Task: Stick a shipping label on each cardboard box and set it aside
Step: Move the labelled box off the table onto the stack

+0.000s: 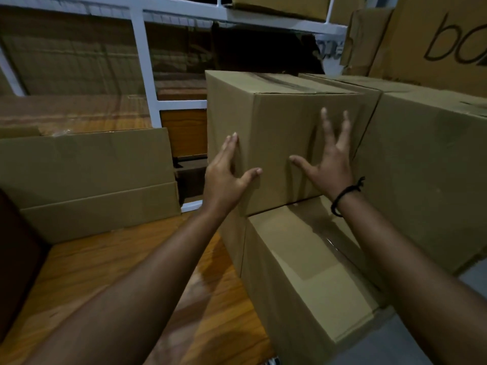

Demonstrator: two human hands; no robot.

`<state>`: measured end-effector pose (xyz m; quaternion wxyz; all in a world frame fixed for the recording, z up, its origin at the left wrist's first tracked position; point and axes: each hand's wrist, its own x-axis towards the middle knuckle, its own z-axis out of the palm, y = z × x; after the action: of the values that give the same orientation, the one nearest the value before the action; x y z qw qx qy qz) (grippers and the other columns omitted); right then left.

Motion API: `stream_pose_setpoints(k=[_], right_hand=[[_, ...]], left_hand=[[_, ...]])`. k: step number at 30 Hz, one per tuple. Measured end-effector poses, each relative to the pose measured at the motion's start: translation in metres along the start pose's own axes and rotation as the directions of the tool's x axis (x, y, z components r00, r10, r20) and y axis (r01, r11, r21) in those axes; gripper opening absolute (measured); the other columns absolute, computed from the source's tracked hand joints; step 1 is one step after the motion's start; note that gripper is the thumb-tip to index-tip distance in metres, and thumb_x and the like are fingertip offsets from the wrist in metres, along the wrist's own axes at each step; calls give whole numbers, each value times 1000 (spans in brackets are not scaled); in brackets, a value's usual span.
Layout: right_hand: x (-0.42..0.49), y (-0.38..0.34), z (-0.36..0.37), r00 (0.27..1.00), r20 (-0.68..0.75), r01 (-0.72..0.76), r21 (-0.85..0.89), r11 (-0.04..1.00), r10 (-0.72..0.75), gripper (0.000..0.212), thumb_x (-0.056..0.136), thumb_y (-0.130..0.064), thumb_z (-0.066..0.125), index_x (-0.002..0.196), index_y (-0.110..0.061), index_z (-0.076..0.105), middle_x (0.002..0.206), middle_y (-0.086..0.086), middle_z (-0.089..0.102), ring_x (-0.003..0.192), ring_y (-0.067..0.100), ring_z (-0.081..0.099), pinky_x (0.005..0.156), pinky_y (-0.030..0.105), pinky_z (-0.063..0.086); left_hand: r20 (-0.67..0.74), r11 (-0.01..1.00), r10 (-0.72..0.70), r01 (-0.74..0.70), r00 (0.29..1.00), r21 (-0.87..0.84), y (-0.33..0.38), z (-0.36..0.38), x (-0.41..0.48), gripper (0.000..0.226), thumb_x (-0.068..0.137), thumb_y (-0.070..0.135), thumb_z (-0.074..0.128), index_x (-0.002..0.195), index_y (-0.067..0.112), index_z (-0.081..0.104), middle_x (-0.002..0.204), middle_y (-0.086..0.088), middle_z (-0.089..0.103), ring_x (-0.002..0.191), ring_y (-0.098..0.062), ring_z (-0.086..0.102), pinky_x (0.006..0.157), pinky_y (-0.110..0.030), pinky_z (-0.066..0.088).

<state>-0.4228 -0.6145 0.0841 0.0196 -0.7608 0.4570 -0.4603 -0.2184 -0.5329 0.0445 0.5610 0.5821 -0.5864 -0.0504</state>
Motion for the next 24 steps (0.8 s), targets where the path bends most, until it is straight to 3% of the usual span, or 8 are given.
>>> stream_pose_setpoints(k=[7, 12, 15, 18, 22, 24], right_hand=[[7, 5, 8, 995, 74, -72, -24, 997, 74, 106, 77, -30, 78, 151, -42, 3, 161, 9, -13, 148, 30, 2, 114, 52, 28], [5, -5, 6, 994, 66, -83, -41, 996, 86, 105, 77, -26, 78, 152, -40, 7, 161, 9, -9, 148, 31, 3, 115, 50, 27], [-7, -28, 1, 997, -56, 39, -110, 993, -46, 96, 77, -32, 78, 152, -33, 18, 160, 12, 6, 145, 38, 11, 112, 51, 30], [-37, -74, 12, 948, -124, 275, -139, 951, -293, 80, 76, -39, 74, 145, -28, 35, 152, 18, 27, 137, 42, 27, 103, 45, 34], [-68, -139, 47, 910, -15, 411, -101, 906, -415, 73, 75, -35, 78, 139, -22, 45, 145, 19, 38, 131, 42, 35, 100, 50, 39], [-79, -174, 66, 909, 64, 416, -70, 907, -412, 75, 74, -33, 80, 139, -22, 45, 145, 17, 37, 132, 39, 34, 102, 53, 40]], left_hand=[[67, 997, 0, 5, 998, -75, 0, 4, 10, 82, 81, 26, 77, 150, 24, 33, 156, -3, 32, 142, -20, 33, 105, -39, 47], [127, 999, -10, 14, 992, -37, -1, -8, 13, 82, 81, 31, 76, 150, 30, 32, 157, 0, 31, 142, -18, 32, 108, -38, 43], [146, 1000, 24, -25, 989, 10, -8, -31, 3, 78, 80, 38, 75, 147, 32, 36, 154, -1, 38, 140, -18, 38, 107, -47, 44], [101, 999, 34, -35, 994, 10, -18, -69, -18, 75, 80, 36, 76, 145, 28, 42, 148, -2, 46, 135, -16, 43, 106, -43, 45], [29, 997, 22, -24, 999, 77, -34, -137, -53, 67, 80, 31, 77, 141, 24, 49, 142, -2, 53, 126, -3, 44, 98, -12, 38], [9, 993, 19, -20, 1000, 118, -48, -181, -72, 64, 81, 31, 76, 140, 23, 51, 143, -2, 52, 128, -2, 42, 100, -18, 36]])
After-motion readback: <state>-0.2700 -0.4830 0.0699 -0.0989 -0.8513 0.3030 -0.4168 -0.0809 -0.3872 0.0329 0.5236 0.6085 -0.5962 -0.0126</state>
